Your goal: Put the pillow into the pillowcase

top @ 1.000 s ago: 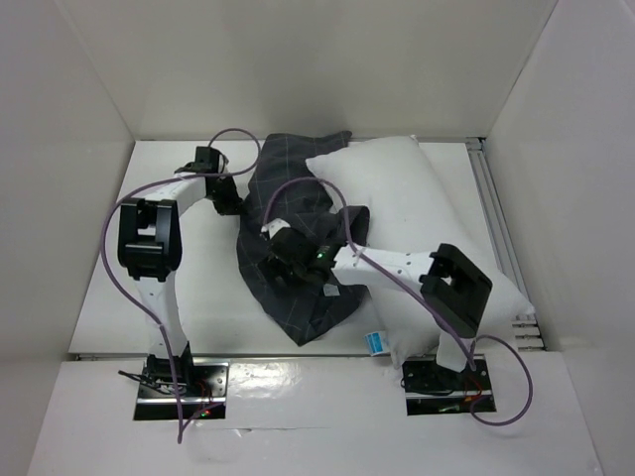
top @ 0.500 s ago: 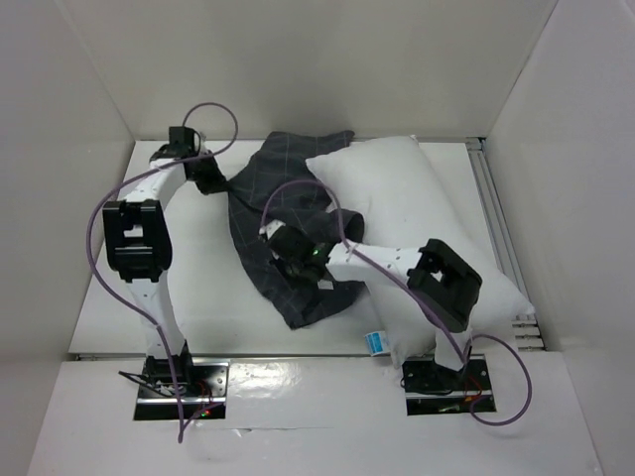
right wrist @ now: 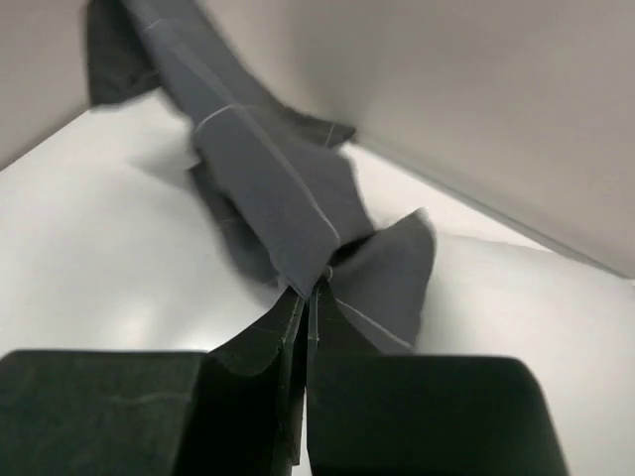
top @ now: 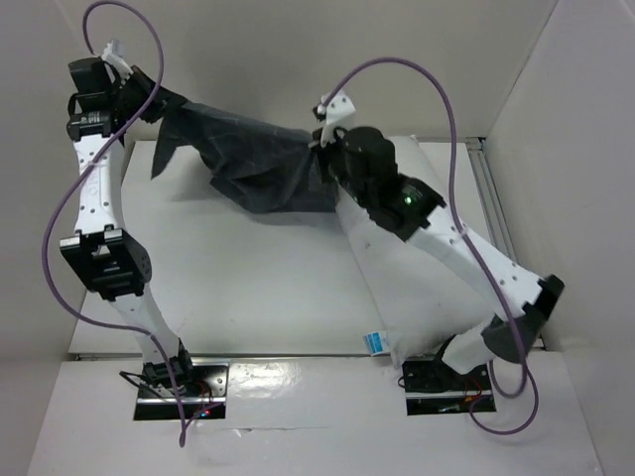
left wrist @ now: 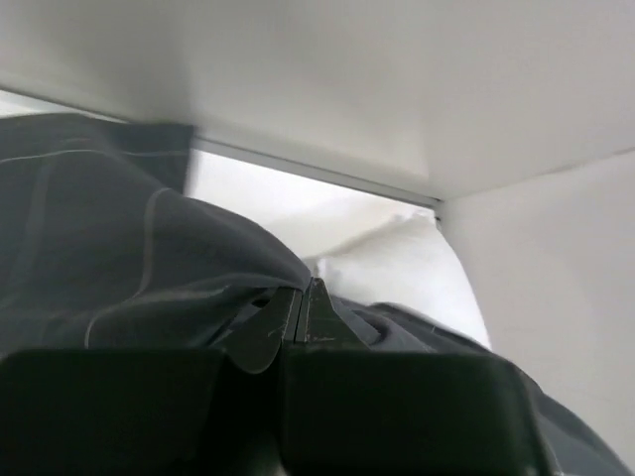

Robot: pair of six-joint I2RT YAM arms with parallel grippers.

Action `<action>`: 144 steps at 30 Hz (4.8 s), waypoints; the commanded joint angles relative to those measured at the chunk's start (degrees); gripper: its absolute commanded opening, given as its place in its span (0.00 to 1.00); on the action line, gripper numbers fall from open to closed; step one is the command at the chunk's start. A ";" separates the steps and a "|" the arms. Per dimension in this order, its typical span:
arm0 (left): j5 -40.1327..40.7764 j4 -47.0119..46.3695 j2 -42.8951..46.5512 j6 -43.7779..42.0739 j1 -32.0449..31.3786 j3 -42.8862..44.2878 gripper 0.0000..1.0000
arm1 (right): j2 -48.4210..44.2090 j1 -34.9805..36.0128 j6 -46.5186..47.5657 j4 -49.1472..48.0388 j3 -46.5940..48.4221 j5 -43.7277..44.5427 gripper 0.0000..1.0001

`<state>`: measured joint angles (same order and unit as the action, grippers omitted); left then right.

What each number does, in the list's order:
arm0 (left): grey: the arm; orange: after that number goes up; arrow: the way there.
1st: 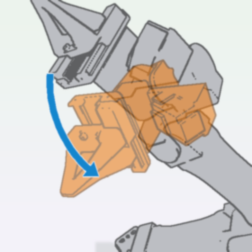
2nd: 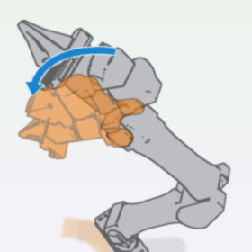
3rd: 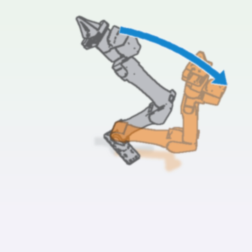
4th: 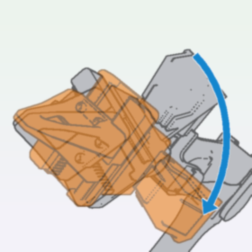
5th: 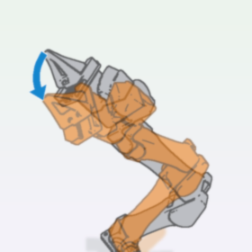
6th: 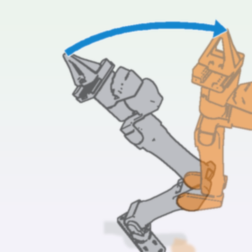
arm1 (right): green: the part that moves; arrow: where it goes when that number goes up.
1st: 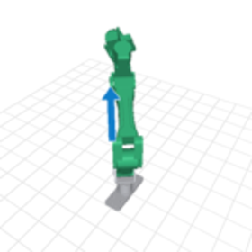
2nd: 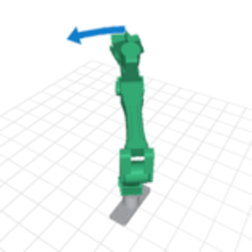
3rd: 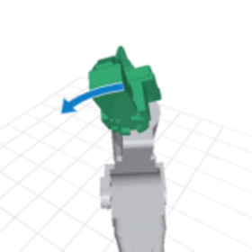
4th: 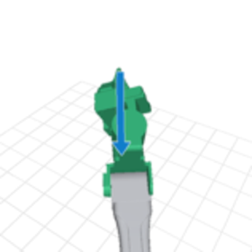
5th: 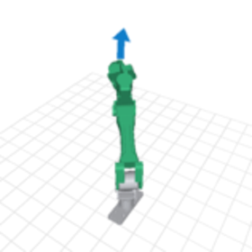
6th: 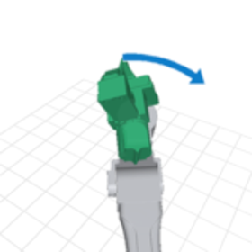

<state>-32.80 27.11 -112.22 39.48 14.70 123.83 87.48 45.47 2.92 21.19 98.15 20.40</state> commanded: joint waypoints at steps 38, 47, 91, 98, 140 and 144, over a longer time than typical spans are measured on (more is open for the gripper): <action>18.98 -2.86 9.59 -4.15 -20.49 -52.46 0.56 | -21.81 -9.88 -37.80 23.09 -34.42 6.38 0.92; 29.18 1.62 -5.10 -2.92 -19.98 -44.21 0.52 | -25.96 -17.43 -41.23 32.86 -38.12 8.78 1.00; 6.34 -10.41 1.49 8.59 -44.93 -40.52 0.72 | -20.33 -41.68 -29.54 25.57 -28.69 1.76 1.00; 5.12 -8.39 -11.40 9.29 -47.57 -25.68 0.68 | -29.81 -51.18 -30.08 20.12 -45.31 -10.11 0.61; 20.48 0.39 21.43 2.27 -36.85 -49.65 0.63 | 6.28 -16.88 -21.89 12.85 -24.50 -7.75 0.23; 26.98 4.77 20.91 -1.07 -36.85 -48.42 0.63 | 6.82 -26.56 -28.93 7.40 -23.88 -10.46 0.00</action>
<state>-9.85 30.04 -92.62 41.52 -22.31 72.93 92.47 25.30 -19.84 33.39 73.95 10.52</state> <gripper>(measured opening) 0.630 0.020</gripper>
